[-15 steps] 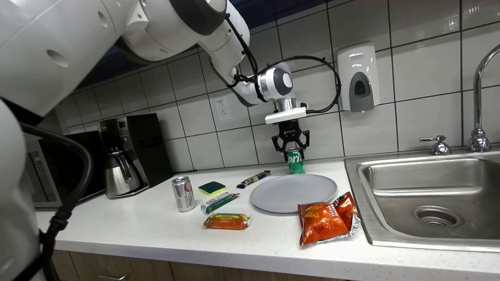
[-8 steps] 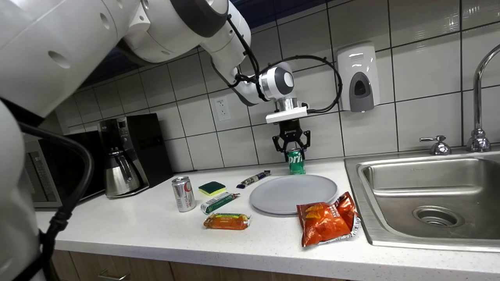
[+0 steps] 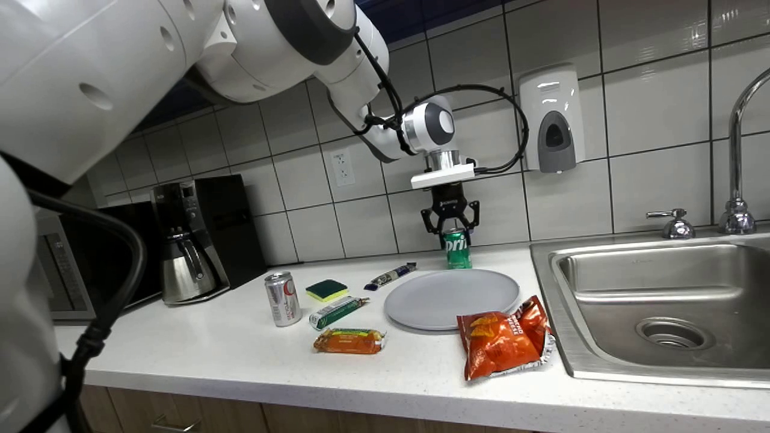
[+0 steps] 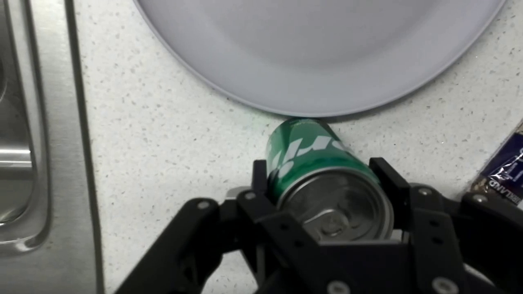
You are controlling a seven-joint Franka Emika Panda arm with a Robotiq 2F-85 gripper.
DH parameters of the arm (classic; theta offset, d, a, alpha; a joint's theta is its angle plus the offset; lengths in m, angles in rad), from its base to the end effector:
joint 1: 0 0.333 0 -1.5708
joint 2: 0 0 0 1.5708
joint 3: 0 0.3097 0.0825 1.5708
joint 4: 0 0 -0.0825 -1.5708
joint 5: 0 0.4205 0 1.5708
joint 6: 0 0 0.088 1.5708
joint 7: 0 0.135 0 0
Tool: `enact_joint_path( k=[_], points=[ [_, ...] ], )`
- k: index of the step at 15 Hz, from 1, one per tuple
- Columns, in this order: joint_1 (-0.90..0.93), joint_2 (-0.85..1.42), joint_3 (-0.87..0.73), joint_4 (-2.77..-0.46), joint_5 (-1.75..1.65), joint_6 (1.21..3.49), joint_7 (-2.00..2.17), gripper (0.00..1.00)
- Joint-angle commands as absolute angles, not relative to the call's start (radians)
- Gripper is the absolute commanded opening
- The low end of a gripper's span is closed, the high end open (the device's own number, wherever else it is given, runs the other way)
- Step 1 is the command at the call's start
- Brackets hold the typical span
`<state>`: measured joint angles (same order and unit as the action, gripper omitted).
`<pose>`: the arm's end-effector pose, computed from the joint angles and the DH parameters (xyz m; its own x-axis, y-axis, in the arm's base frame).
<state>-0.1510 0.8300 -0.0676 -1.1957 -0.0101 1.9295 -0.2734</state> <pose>0.7568 -0.1571 0.2287 0.9913 0.0762 -0.1074 0.0799 -0.9963 0.0311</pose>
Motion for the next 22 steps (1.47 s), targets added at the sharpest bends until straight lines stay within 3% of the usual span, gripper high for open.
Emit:
enact_joint_path(
  k=[1,2,5,22],
  points=[
    [-0.163,0.86,-0.059,-1.129,-0.018,1.876,-0.252,0.38],
    [-0.163,0.863,-0.059,-1.123,-0.019,1.869,-0.25,0.88],
    [-0.163,0.866,-0.059,-1.114,-0.019,1.858,-0.251,1.0],
    [-0.168,0.709,-0.046,-1.32,-0.007,1.906,-0.274,1.0]
  ],
)
